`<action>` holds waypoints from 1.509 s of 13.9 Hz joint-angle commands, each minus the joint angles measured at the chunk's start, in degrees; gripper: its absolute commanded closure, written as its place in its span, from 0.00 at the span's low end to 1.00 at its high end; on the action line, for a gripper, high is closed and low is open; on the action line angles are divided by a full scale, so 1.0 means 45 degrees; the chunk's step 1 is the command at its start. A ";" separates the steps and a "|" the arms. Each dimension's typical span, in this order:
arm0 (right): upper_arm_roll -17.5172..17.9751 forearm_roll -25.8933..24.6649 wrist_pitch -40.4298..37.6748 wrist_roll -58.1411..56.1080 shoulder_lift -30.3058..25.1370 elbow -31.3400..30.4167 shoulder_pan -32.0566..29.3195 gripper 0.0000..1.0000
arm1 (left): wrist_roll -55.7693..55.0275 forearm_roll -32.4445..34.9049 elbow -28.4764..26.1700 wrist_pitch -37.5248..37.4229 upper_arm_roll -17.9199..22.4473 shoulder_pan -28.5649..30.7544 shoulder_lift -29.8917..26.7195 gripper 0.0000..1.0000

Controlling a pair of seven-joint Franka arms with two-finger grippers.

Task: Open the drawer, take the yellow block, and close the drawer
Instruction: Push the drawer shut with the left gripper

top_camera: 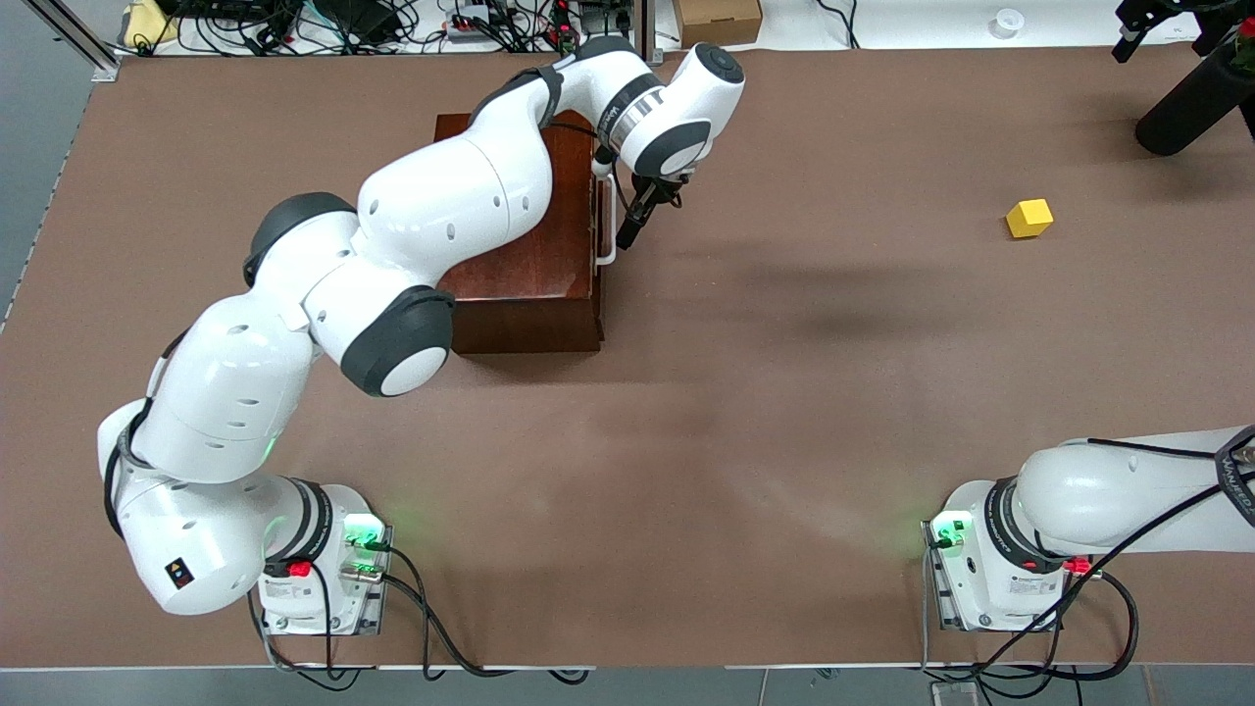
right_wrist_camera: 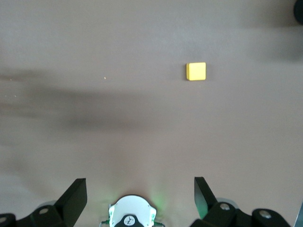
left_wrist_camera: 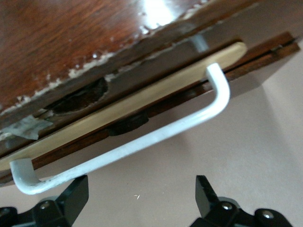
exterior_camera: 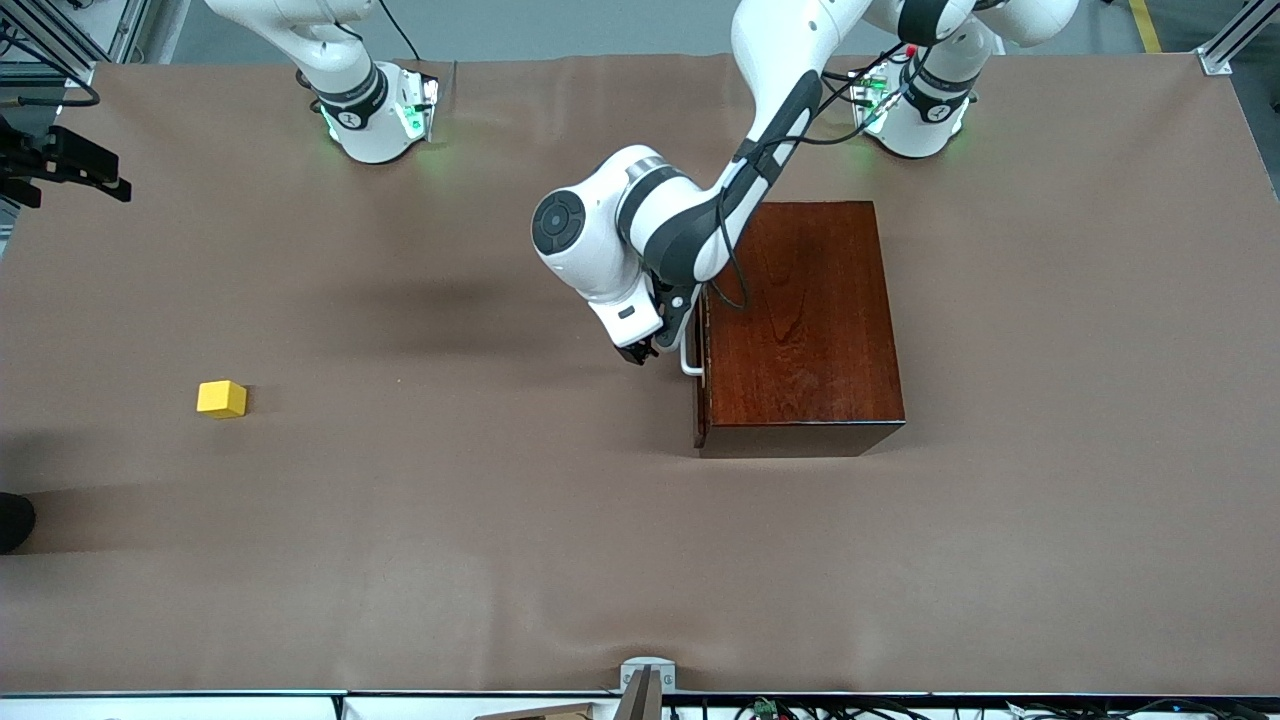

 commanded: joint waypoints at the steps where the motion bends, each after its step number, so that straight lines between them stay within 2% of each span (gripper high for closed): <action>1: 0.0094 -0.0276 -0.0023 0.0218 0.0106 0.0797 0.0691 0.00 | 0.2333 0.0264 -0.0338 -0.0983 0.0440 0.0151 -0.2110 0.00; 8: 0.0074 -0.0276 0.0113 0.0101 0.0381 0.0975 0.0516 0.00 | 0.6846 0.0265 -0.0592 -0.1547 0.0382 0.1692 -0.5043 0.00; 18: 0.0015 -0.0257 0.0094 0.0101 0.0498 0.1054 0.0457 0.00 | 1.2296 0.0128 -0.0787 -0.3540 0.0343 0.4210 -0.7017 0.00; 21: 0.0015 -0.0276 0.0113 0.0101 0.0517 0.1054 0.0438 0.00 | 1.4792 0.0128 -0.1566 -0.3698 0.0342 0.5342 -0.7992 0.00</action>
